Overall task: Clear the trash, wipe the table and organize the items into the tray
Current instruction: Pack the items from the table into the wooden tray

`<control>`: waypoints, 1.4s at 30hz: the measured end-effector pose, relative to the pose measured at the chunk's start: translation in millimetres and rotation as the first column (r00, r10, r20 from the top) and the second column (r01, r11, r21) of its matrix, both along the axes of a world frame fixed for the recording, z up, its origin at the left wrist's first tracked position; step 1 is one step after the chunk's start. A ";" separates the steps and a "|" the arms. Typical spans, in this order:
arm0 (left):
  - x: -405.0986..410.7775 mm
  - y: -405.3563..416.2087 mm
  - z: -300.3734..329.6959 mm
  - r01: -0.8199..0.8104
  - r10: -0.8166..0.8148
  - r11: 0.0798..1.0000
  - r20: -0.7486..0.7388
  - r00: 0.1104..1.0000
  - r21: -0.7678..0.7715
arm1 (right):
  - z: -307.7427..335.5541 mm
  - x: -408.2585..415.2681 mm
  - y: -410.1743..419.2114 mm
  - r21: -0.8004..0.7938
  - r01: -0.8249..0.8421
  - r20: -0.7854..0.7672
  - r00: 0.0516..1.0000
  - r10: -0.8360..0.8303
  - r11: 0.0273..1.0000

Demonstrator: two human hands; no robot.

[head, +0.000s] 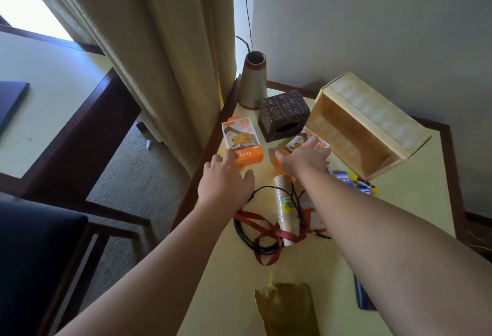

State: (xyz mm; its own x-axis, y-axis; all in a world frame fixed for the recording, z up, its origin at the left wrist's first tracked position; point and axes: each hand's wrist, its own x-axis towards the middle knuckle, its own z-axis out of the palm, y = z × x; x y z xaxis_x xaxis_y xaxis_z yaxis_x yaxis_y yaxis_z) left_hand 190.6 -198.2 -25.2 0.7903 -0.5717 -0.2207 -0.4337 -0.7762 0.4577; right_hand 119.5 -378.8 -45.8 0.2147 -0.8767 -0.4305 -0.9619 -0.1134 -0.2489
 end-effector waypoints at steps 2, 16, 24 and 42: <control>6.1 -14.3 -0.9 0.010 -0.010 0.999 0.000 1.000 0.047 | 0.7 1.6 2.4 0.031 0.033 0.046 0.998 -0.034 0.999; 21.2 -84.6 -40.0 -0.156 0.165 0.977 -0.052 0.985 0.146 | 40.9 -90.7 33.4 0.071 0.074 0.533 0.840 -0.100 0.995; 9.3 -81.2 -15.9 -0.332 0.338 0.941 -0.160 0.928 0.061 | 32.3 -247.6 55.3 -0.060 0.248 0.537 0.824 -0.178 0.967; -342.0 -87.5 24.8 0.360 -0.370 0.916 -0.023 0.929 -0.177 | -4.6 -406.9 30.1 -0.063 0.231 0.058 0.972 -0.227 0.971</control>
State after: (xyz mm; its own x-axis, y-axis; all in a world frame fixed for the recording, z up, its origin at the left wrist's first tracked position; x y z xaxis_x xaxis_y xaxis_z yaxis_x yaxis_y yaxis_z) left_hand -151.4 -285.6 -0.4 0.5090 -0.8502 -0.1343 -0.6430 -0.4793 0.5974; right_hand -287.4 -348.7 -50.4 0.0244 -0.9321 -0.3615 -0.9508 0.0901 -0.2964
